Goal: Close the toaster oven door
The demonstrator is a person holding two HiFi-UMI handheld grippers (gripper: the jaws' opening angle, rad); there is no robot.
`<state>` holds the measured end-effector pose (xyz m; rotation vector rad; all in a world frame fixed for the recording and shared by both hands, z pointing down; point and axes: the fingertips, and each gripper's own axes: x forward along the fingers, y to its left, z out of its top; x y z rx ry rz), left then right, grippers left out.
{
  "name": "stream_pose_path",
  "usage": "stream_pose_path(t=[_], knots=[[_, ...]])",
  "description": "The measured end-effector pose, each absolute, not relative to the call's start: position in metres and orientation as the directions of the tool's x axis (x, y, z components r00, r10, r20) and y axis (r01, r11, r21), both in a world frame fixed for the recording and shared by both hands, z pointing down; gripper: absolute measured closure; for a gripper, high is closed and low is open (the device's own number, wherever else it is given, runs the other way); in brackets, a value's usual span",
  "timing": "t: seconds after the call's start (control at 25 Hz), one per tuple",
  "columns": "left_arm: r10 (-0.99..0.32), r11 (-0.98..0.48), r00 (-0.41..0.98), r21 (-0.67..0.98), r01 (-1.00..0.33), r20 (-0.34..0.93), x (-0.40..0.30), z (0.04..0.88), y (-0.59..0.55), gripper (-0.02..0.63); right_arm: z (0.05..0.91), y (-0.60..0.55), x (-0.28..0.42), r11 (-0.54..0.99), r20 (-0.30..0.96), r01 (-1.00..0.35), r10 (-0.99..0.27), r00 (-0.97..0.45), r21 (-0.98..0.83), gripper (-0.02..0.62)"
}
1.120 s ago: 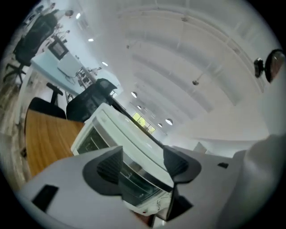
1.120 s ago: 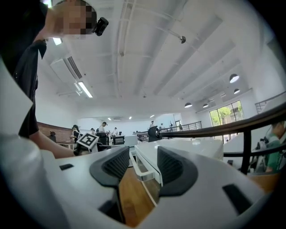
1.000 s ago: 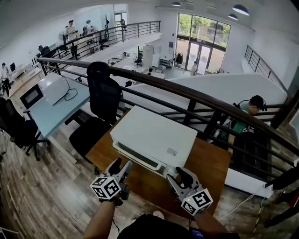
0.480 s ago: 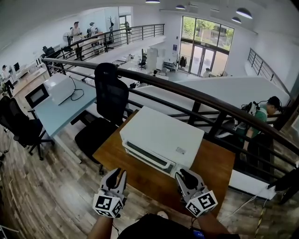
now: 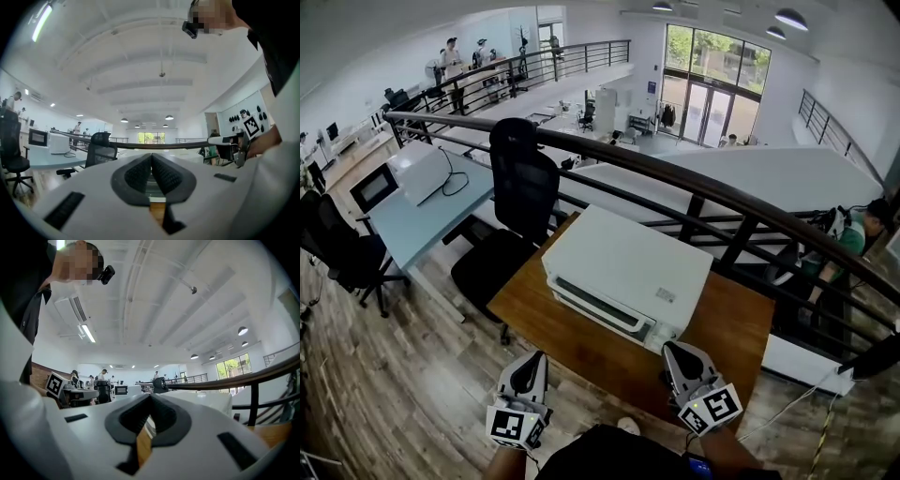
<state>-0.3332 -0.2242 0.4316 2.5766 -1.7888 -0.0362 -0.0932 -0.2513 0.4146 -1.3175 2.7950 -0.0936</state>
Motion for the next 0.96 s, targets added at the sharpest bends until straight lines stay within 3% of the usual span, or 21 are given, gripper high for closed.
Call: stream_pose_path(t=[0.96], knots=[[-0.945,-0.328,0.328,0.067,-0.942,0.000,-0.329,0.431,-0.233,0.595,0.411,-0.263,-0.105,0.682,-0.018,-0.727,-0.730,-0.683,-0.074,0.598]])
